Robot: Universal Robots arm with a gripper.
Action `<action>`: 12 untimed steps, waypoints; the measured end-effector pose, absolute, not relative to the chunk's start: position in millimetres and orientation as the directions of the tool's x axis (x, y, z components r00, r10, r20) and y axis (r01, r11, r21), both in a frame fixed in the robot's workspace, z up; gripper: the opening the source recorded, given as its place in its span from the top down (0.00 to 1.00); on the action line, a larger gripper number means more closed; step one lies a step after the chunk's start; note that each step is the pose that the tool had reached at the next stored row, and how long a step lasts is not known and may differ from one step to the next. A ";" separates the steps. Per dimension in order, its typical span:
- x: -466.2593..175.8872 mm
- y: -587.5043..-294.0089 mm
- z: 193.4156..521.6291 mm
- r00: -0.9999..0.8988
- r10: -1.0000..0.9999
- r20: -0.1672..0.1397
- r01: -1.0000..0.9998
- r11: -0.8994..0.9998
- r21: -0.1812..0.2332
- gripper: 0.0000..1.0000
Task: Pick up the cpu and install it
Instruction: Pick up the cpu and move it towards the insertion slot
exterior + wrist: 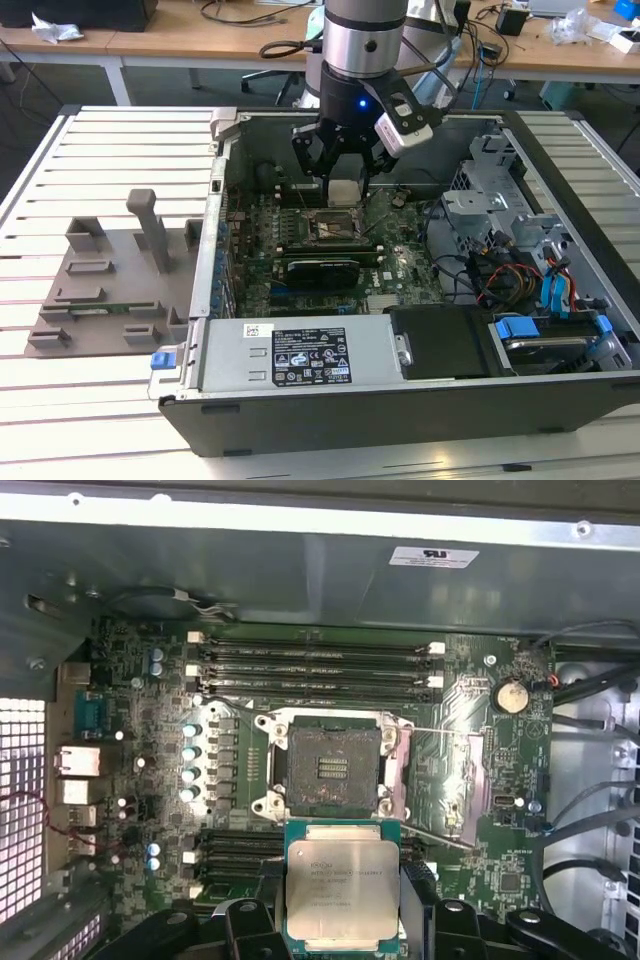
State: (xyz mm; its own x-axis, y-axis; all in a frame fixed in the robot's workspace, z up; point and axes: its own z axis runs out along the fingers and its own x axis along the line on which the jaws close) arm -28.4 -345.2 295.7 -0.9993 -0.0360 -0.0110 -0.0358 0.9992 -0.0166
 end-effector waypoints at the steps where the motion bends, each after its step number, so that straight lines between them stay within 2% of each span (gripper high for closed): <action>1: -28.2 -344.6 294.5 -0.999 -0.036 -0.011 -0.036 0.999 -0.017 0.45; 12: -20.6 -328.7 278.8 -0.999 -0.036 -0.011 -0.036 0.999 -0.023 0.45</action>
